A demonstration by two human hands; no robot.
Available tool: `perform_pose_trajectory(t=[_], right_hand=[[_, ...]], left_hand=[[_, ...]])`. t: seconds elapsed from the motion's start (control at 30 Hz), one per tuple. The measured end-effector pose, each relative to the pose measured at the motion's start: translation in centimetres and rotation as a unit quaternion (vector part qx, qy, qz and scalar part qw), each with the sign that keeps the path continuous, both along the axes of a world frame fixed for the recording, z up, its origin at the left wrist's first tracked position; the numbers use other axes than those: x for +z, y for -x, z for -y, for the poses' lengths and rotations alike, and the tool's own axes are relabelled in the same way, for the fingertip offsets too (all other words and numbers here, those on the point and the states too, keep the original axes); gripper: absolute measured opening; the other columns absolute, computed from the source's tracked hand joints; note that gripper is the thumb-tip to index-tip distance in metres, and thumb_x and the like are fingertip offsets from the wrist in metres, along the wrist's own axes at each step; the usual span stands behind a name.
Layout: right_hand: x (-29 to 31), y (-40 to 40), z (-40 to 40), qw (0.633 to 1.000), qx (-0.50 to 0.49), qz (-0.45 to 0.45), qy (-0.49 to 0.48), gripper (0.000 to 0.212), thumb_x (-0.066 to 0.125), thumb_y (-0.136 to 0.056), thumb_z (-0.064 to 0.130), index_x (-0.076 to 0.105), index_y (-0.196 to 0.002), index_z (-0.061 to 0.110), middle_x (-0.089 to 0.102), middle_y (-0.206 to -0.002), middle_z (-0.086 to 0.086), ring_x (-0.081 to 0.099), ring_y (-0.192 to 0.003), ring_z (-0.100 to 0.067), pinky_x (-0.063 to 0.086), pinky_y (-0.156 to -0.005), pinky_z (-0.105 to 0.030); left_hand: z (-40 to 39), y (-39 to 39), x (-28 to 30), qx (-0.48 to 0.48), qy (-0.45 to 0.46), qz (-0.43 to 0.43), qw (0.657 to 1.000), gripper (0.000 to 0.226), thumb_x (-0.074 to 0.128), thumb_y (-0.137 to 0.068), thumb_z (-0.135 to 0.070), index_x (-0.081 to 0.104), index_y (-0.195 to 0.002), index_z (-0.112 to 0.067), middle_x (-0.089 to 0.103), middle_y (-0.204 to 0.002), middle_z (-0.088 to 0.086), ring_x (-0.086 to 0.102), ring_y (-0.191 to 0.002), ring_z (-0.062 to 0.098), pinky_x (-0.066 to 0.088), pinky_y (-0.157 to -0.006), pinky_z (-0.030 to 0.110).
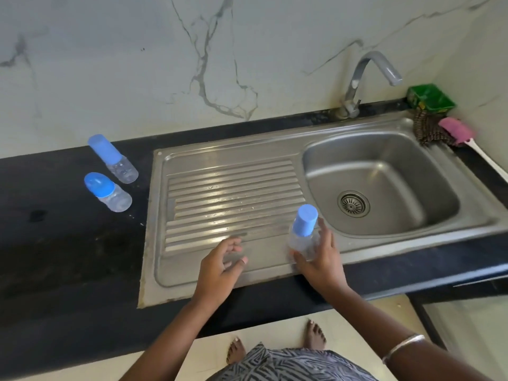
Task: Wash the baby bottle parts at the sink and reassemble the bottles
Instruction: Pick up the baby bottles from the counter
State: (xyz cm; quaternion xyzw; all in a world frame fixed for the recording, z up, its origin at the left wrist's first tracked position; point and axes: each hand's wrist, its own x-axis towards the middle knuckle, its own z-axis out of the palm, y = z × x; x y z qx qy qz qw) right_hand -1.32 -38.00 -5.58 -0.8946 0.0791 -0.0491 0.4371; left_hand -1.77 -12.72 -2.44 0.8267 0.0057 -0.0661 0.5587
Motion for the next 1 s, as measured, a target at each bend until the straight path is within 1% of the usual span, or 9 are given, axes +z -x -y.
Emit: perform_pose_trajectory(t=[0.13,0.23,0.37,0.5,0.67,0.77,0.83,0.9,1.0], right_hand=[[0.4,2.2,-2.9,0.961,-0.095,0.182,0.184,0.054,0.066,-0.081,0.032,0.045,-0.124,0.008,0.047,-0.121,-0.016,0.046,-0.107,-0.036,0.042,-0.09,-0.047],[1.1,2.7,-5.7,0.947,-0.03,0.231,0.219,0.038,0.061,-0.085,0.029,0.05,-0.115,0.01,0.053,-0.108,-0.015,0.049,-0.092,-0.034,0.044,-0.077,-0.041],[2.7,1.4,-9.5,0.973,0.034,0.155,0.166,0.039,0.069,-0.086,0.02,0.052,-0.12,0.016,0.057,-0.102,-0.001,0.056,-0.092,-0.025,0.049,-0.062,-0.032],[3.3,-0.6,-12.4,0.987,0.081,0.065,0.123,0.04,0.065,-0.092,0.023,0.054,-0.131,0.018,0.061,-0.107,0.002,0.058,-0.099,-0.019,0.047,-0.067,-0.03],[3.1,-1.4,-14.8,0.983,0.14,0.007,0.117,0.041,0.058,-0.096,0.031,0.05,-0.136,0.026,0.057,-0.11,0.009,0.054,-0.106,-0.012,0.052,-0.077,-0.03],[2.8,-1.4,-15.4,0.982,0.14,-0.011,0.127,0.041,0.057,-0.096,0.035,0.049,-0.135,0.031,0.054,-0.106,0.014,0.054,-0.099,-0.008,0.051,-0.073,-0.027],[2.5,-1.4,-15.4,0.983,0.13,-0.022,0.131,0.041,0.058,-0.095,0.037,0.049,-0.135,0.032,0.055,-0.106,0.014,0.056,-0.098,-0.009,0.053,-0.073,-0.028],[2.4,-1.4,-15.4,0.983,0.122,-0.032,0.134,0.041,0.058,-0.095,0.038,0.049,-0.135,0.033,0.056,-0.106,0.014,0.056,-0.096,-0.01,0.054,-0.071,-0.03],[2.2,-1.5,-15.3,0.983,0.117,-0.038,0.136,0.04,0.058,-0.096,0.037,0.049,-0.135,0.033,0.055,-0.106,0.014,0.056,-0.094,-0.009,0.054,-0.071,-0.031]], left_hand=[[-3.2,-0.4,0.0,-0.002,-0.021,0.033,0.999,0.034,0.071,-0.09,-0.016,0.064,-0.119,-0.033,0.067,-0.111,-0.017,0.061,-0.11,0.001,0.05,-0.092,0.022],[-5.3,-0.8,-0.1,0.024,-0.05,0.071,0.996,0.029,0.07,-0.09,-0.01,0.066,-0.113,-0.028,0.068,-0.102,-0.014,0.063,-0.101,0.003,0.049,-0.083,0.01],[-8.6,-1.5,-0.1,0.105,-0.067,0.068,0.99,0.018,0.067,-0.092,-0.012,0.068,-0.101,-0.027,0.069,-0.095,-0.016,0.063,-0.093,-0.001,0.048,-0.079,0.011],[-12.1,-3.0,-0.1,0.228,-0.069,0.04,0.97,0.022,0.065,-0.089,-0.011,0.061,-0.094,-0.032,0.067,-0.092,-0.013,0.064,-0.088,0.004,0.043,-0.069,0.01],[-16.8,-7.0,-0.4,0.393,-0.03,-0.031,0.919,0.04,0.073,-0.085,-0.023,0.058,-0.122,-0.018,0.062,-0.115,0.002,0.059,-0.09,0.012,0.037,-0.062,0.016],[-19.1,-9.4,-0.3,0.437,-0.017,-0.037,0.898,0.064,0.08,-0.081,-0.029,0.05,-0.135,-0.013,0.055,-0.129,0.008,0.06,-0.098,0.016,0.047,-0.069,0.023],[-20.5,-10.9,-0.2,0.442,-0.04,-0.042,0.895,0.077,0.083,-0.077,-0.034,0.044,-0.14,-0.015,0.049,-0.135,0.009,0.06,-0.11,0.024,0.055,-0.082,0.036],[-21.6,-12.2,-0.2,0.432,-0.066,-0.051,0.898,0.088,0.085,-0.074,-0.041,0.039,-0.145,-0.016,0.047,-0.14,0.01,0.057,-0.121,0.03,0.054,-0.092,0.046],[-22.8,-13.9,-0.1,0.399,-0.085,-0.055,0.911,0.091,0.083,-0.074,-0.047,0.036,-0.147,-0.019,0.049,-0.143,0.008,0.054,-0.127,0.03,0.049,-0.097,0.048]])
